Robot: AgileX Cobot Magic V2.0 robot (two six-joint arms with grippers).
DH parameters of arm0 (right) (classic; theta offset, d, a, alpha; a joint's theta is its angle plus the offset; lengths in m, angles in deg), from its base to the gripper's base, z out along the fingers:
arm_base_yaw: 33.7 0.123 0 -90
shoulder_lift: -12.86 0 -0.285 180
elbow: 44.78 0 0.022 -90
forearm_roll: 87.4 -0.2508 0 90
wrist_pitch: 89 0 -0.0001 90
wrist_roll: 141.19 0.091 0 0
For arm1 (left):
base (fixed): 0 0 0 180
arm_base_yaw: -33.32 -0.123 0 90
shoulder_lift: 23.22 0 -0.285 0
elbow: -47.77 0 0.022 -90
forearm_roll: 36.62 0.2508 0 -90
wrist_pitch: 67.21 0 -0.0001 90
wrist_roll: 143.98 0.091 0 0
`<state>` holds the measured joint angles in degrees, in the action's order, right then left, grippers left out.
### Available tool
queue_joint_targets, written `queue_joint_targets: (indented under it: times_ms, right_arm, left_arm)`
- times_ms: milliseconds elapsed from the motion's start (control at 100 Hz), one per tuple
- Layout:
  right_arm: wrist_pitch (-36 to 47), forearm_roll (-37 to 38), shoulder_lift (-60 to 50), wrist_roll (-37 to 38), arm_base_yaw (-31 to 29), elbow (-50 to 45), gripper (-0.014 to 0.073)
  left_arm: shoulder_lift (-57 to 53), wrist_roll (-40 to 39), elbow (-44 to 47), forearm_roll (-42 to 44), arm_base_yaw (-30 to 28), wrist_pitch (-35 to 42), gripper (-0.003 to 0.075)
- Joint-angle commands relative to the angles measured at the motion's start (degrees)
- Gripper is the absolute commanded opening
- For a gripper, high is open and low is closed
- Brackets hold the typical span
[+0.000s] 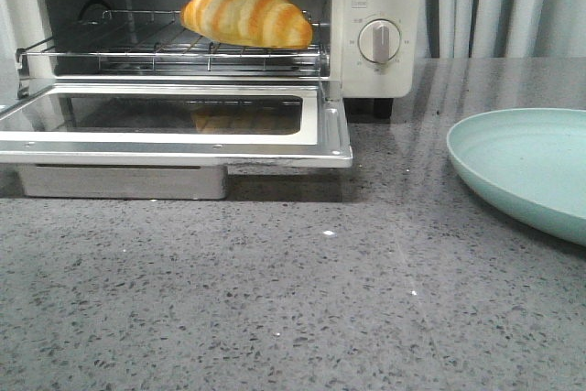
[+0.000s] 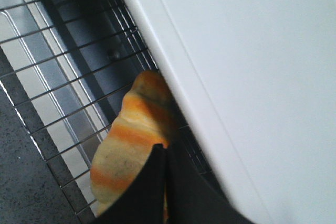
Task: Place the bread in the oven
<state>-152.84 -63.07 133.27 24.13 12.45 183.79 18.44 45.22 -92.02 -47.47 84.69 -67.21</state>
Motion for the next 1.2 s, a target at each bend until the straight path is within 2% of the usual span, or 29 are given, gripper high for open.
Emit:
queue_joint_targets:
  times_ms: [0,170,400,670,800,950,1040,1190]
  right_arm:
    - [0.6,1.8,-3.9,0.8,0.1,3.6,-0.0071]
    - [1.2,2.2,-7.0,0.8,0.4,3.7,-0.0070]
    - [0.6,3.0,-12.7,0.8,0.4,3.7,-0.0060]
    - [-3.3,11.0,-20.6,3.0,0.4,3.7,-0.0060]
    - [-4.1,13.0,-25.0,3.2,0.5,2.8,-0.0060]
    - [-7.1,17.4,-30.3,4.0,0.5,0.3,-0.0057]
    - [-8.8,20.7,-33.4,5.6,0.5,-2.6,-0.0051]
    - [-8.9,21.4,-39.8,8.5,0.5,-9.5,-0.0051]
  left_arm:
    - [-0.4,-0.3,-2.1,1.7,0.4,5.4,-0.0020]
    - [-3.1,-0.3,-2.1,3.8,-2.6,5.0,-0.0020]
    - [-7.5,-0.3,-2.1,4.1,-16.0,-0.6,-0.0020]
    - [-10.6,-0.3,-2.1,4.1,-29.4,-1.8,-0.0020]
    - [-10.6,-0.3,-2.1,3.6,-31.8,-2.5,-0.0020]
    - [-10.6,-0.3,-2.1,3.5,-31.9,-3.0,-0.0020]
    - [-10.6,-0.3,-1.9,3.5,-31.9,-3.0,-0.0020]
    - [-10.6,-0.3,-1.4,3.5,-31.9,-3.0,-0.0020]
